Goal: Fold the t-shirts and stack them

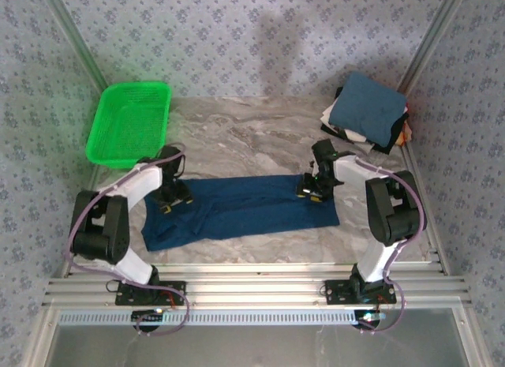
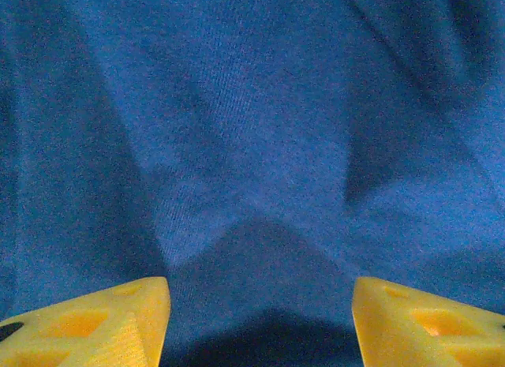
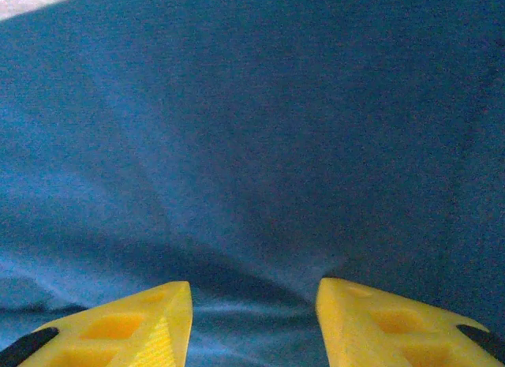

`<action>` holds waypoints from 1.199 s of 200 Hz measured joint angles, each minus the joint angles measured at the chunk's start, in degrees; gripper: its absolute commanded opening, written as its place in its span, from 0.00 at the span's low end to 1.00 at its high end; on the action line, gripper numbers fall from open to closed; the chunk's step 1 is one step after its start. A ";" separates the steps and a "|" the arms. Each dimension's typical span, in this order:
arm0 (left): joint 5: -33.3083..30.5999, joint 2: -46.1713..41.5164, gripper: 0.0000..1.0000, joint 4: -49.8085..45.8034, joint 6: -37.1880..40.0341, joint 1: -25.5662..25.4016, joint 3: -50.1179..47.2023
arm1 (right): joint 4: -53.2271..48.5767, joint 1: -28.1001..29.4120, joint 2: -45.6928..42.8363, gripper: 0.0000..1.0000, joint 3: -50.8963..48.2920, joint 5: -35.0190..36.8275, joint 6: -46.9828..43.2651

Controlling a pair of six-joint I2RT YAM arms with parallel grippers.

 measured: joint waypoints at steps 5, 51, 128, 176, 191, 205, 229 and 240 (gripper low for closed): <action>0.02 1.18 0.62 0.48 -0.22 -0.15 0.00 | 0.24 -0.02 -0.17 0.48 -0.20 0.39 0.87; -0.24 7.91 0.61 0.55 -1.05 -2.29 5.49 | 3.04 0.37 -4.26 0.49 -5.09 4.68 7.74; -0.85 30.95 0.60 -1.42 4.35 -7.63 39.08 | 1.92 0.48 -15.50 0.51 -15.91 8.17 17.05; -0.13 46.05 0.60 -4.94 9.79 -8.96 64.35 | 0.15 5.44 -22.16 0.51 -21.16 7.96 24.06; 0.50 49.96 0.60 -6.58 10.82 -9.01 71.14 | 0.20 8.04 -23.17 0.51 -21.94 7.78 26.71; 1.18 53.53 0.60 -8.07 11.47 -9.01 77.44 | 0.39 10.93 -23.58 0.52 -22.43 7.39 29.73; 2.69 59.19 0.61 -9.53 12.11 -8.98 87.45 | 1.84 16.09 -23.32 0.52 -22.47 7.06 34.73; 3.52 61.70 0.62 -9.62 12.15 -8.94 91.73 | 2.69 18.51 -22.73 0.53 -22.29 6.97 37.13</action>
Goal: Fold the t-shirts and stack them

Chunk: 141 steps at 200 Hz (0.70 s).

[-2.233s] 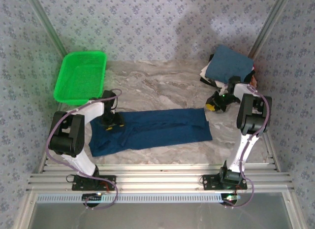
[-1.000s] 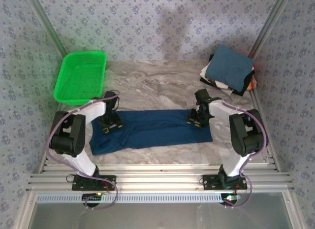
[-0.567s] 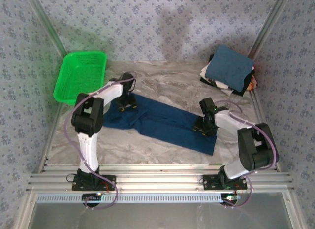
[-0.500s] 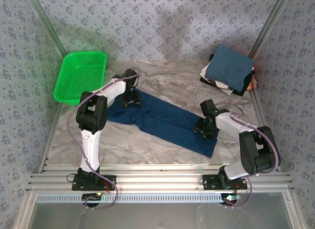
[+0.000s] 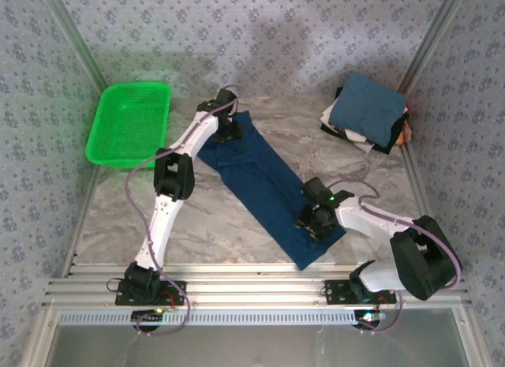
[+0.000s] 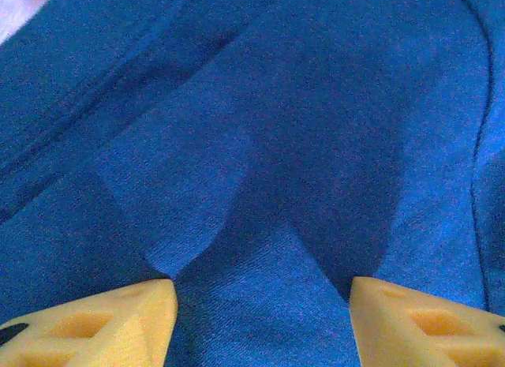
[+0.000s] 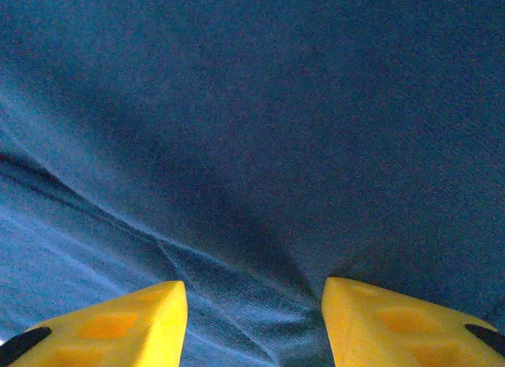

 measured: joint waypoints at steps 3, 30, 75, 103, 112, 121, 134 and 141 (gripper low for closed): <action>0.28 0.68 0.62 -0.11 0.02 0.04 1.27 | 0.17 0.59 0.15 0.53 0.11 0.04 0.50; 3.50 6.14 0.63 0.79 -0.07 0.57 10.47 | 2.21 5.70 2.95 0.54 2.12 0.09 5.73; 10.54 9.64 0.65 8.90 -2.60 2.58 14.03 | 4.74 13.68 11.15 0.54 9.29 0.13 12.76; 15.52 13.14 0.66 15.13 -5.92 3.78 17.88 | 6.80 18.53 16.50 0.55 14.51 0.63 16.52; 16.68 13.73 0.66 16.94 -6.91 4.04 18.29 | 7.30 19.85 18.08 0.55 16.22 0.94 17.64; 17.79 14.12 0.66 18.56 -8.04 4.22 18.38 | 7.72 21.07 19.54 0.56 17.90 1.07 18.67; 19.39 14.58 0.68 20.65 -9.68 4.48 18.43 | 8.20 22.71 21.49 0.57 20.20 1.20 20.02; 20.39 14.78 0.69 21.86 -10.75 4.57 18.43 | 8.28 23.54 22.18 0.57 21.20 1.42 20.68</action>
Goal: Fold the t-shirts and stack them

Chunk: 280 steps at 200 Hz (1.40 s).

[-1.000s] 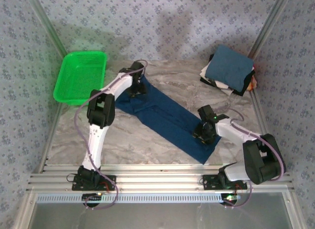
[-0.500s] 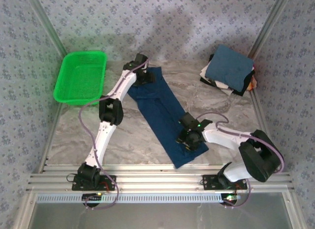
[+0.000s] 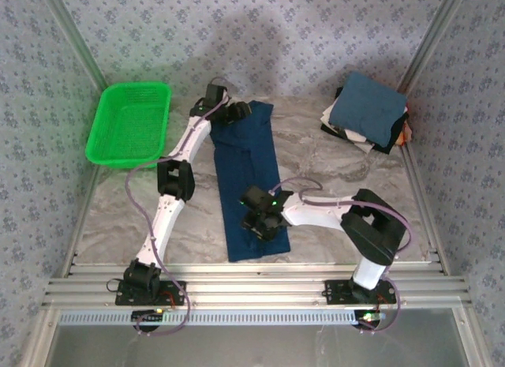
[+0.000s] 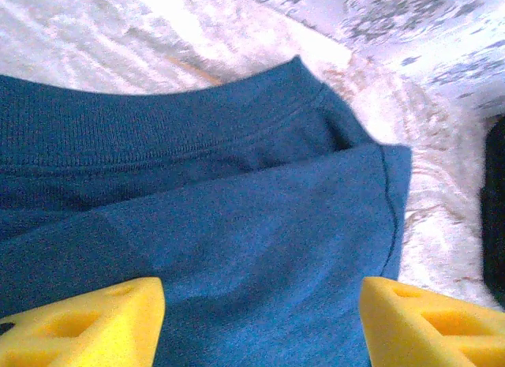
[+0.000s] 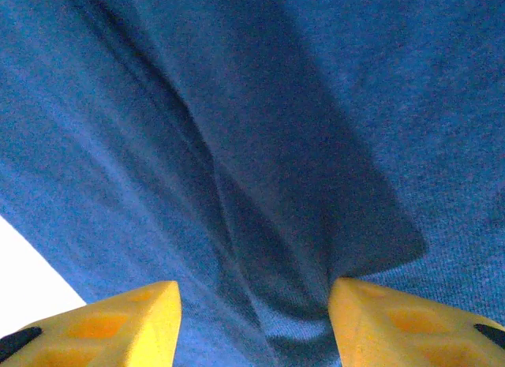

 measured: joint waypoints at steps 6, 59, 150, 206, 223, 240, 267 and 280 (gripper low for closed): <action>0.92 0.13 0.71 0.85 -0.96 0.09 0.00 | -0.02 0.76 0.39 0.58 0.74 0.20 0.39; 5.40 -2.29 0.86 0.17 -5.53 0.70 -0.85 | -6.14 4.15 -5.42 0.68 1.70 2.21 0.74; 1.95 -44.48 0.89 -25.18 5.35 -3.52 -16.00 | -18.32 -10.08 -42.82 0.75 -16.74 -1.66 -16.02; 2.21 -82.95 0.87 -14.43 -0.33 -8.61 -83.89 | -11.17 -22.01 -42.25 0.71 -25.07 -15.26 -28.30; 1.64 -90.75 0.85 -12.55 -4.00 -9.03 -98.49 | -7.50 -23.91 -40.37 0.69 -26.69 -18.64 -30.82; 0.98 -100.28 0.80 -12.00 -8.04 -10.08 -110.36 | -4.57 -25.03 -37.46 0.68 -27.85 -21.64 -33.09; 0.28 -118.29 0.72 -10.88 -15.26 -11.85 -124.85 | -1.07 -25.59 -33.70 0.63 -28.37 -25.05 -35.80; -0.28 -124.65 0.71 -10.54 -18.95 -13.49 -130.53 | 0.81 -25.81 -32.20 0.60 -28.59 -26.36 -36.68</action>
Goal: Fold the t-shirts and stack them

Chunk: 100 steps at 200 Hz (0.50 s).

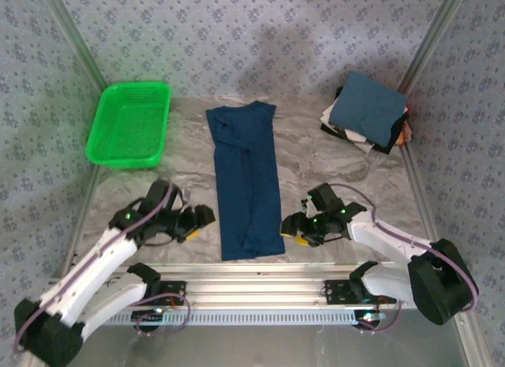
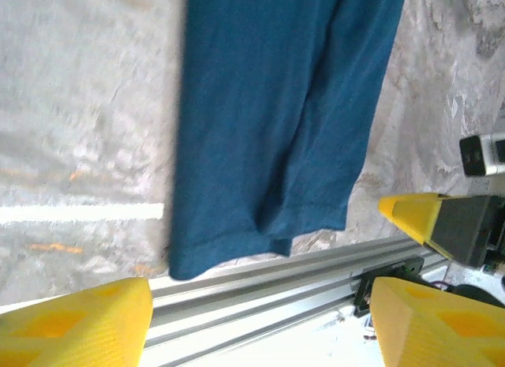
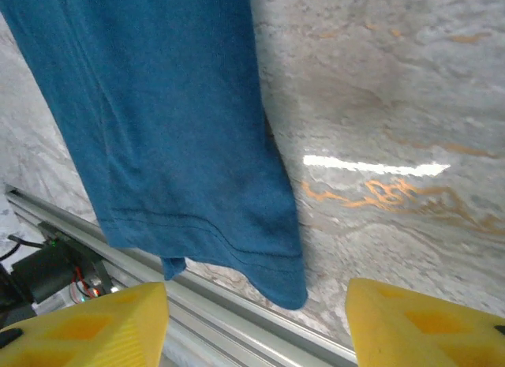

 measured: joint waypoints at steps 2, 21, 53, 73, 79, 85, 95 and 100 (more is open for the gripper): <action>-0.09 -0.98 0.70 -0.02 -0.39 -0.31 -0.90 | 0.31 -0.02 0.24 0.60 -0.11 -0.20 -0.07; -0.76 -7.02 0.67 1.75 -5.35 -2.75 -7.21 | 2.93 -0.11 2.03 0.58 -1.25 -1.64 -0.87; -2.80 -8.07 0.66 4.94 -10.10 -6.78 -11.47 | 4.59 -0.11 3.91 0.55 -1.81 -3.23 -1.97; -3.76 -5.03 0.66 8.50 -11.78 -9.70 -11.50 | 5.44 -0.09 4.76 0.54 -1.86 -3.82 -2.40; -3.98 -3.80 0.66 9.73 -12.35 -10.54 -11.52 | 5.81 -0.09 4.94 0.54 -1.97 -4.00 -2.45; -4.13 -2.49 0.66 11.21 -13.00 -11.43 -11.61 | 6.08 -0.09 5.11 0.54 -2.14 -4.07 -2.49; -4.31 -0.37 0.66 13.07 -13.70 -12.66 -11.61 | 6.51 0.02 5.29 0.53 -2.51 -4.20 -2.51; -4.33 1.01 0.66 13.94 -14.03 -13.20 -11.61 | 6.64 0.09 5.35 0.53 -2.69 -4.20 -2.49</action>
